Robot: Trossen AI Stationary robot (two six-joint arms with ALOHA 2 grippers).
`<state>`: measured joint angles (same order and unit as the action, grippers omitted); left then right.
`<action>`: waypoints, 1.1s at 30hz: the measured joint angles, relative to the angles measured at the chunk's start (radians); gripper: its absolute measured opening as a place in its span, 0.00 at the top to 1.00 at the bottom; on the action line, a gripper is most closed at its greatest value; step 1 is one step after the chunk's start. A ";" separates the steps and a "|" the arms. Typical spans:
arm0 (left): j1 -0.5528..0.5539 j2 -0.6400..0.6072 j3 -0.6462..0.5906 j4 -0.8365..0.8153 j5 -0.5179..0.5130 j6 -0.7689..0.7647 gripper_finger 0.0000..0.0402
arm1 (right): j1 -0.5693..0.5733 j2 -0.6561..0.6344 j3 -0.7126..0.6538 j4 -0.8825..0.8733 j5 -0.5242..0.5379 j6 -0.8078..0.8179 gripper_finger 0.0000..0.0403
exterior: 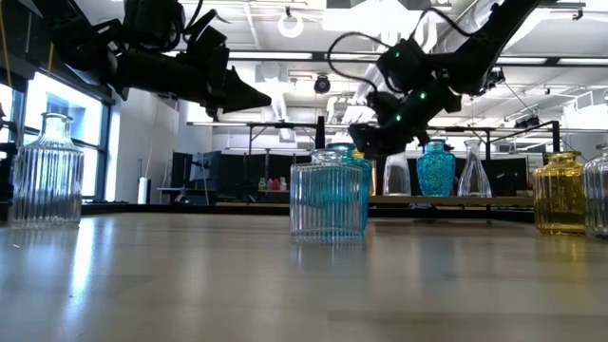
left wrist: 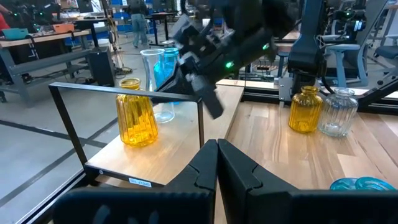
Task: Sort vases onto shelf
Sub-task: Put the left yellow vase on the shelf, then put the bottom yellow vase on the shelf aligned with the other yellow vase
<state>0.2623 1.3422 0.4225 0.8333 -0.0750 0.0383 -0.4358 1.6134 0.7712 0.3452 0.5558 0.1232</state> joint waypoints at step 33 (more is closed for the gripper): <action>-0.001 0.000 0.000 -0.003 0.040 -0.003 1.00 | 0.563 -0.262 0.021 -0.374 -0.142 0.122 1.00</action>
<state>0.2611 1.3424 0.4225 0.8299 -0.0349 0.0349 0.1269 1.3517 0.7917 -0.0291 0.4133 0.2454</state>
